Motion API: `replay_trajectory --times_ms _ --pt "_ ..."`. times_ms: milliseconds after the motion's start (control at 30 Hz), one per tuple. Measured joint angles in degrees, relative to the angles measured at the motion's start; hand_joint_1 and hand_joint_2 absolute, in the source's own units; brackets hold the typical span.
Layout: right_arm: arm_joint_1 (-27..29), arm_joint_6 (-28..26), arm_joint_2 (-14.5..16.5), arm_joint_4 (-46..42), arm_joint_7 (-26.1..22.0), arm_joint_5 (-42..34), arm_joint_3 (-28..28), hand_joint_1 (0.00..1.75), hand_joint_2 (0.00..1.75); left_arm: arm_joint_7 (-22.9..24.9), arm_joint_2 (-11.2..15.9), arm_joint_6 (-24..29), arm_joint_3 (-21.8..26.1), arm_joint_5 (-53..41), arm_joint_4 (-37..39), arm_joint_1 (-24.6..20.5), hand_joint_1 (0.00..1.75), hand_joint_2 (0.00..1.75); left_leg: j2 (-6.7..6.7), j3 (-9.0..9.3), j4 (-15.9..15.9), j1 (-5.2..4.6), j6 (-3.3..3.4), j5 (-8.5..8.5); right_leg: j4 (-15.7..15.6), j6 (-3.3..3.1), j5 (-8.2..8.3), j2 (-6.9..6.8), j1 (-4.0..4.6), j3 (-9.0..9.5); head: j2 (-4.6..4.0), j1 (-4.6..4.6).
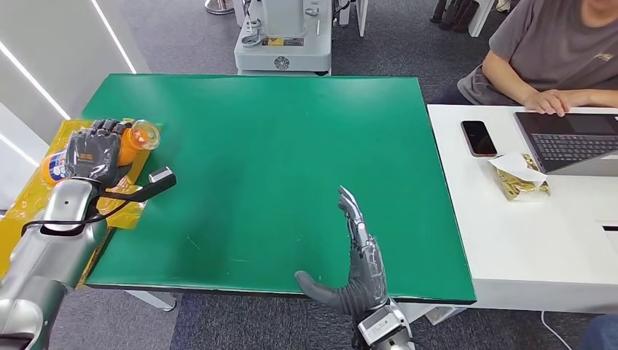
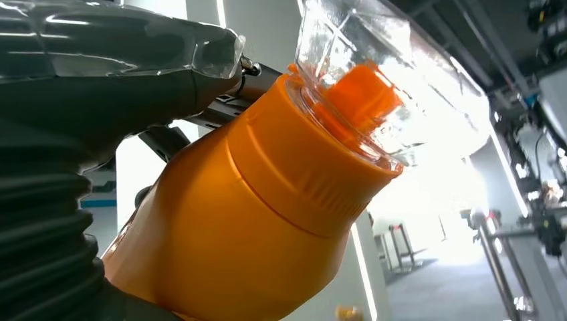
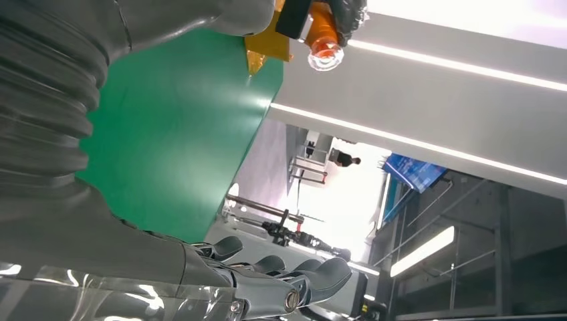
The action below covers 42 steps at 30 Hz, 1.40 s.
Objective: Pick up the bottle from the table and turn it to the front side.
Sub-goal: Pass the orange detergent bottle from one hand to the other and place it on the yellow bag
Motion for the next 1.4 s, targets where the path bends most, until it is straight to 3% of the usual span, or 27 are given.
replay_trajectory --times_ms 700,900,1400 --pt "1.2 1.4 0.0 -0.7 1.6 1.6 0.0 0.0 1.75 0.6 -1.5 1.3 0.0 1.0 8.6 0.0 1.75 1.75 -0.01 0.0 0.0 -0.01 0.0 0.0 0.0 0.0 0.0 -0.01 0.0 -0.01 0.0 0.01" --pt "2.5 0.0 0.0 -1.1 1.8 2.6 0.0 0.0 1.75 -4.2 -4.4 7.0 1.5 5.9 13.1 1.1 1.75 1.75 0.0 -0.02 0.0 -0.01 0.01 -0.01 0.0 0.0 0.0 -0.02 -0.01 0.0 0.0 0.01" --pt "2.6 1.4 0.0 -0.9 1.9 1.2 0.0 0.0 1.75 -3.3 -5.3 8.7 2.2 4.7 16.6 3.5 1.75 1.75 -0.01 -0.01 0.0 -0.01 0.0 -0.01 0.0 0.0 -0.01 -0.03 -0.01 0.01 0.0 0.01"
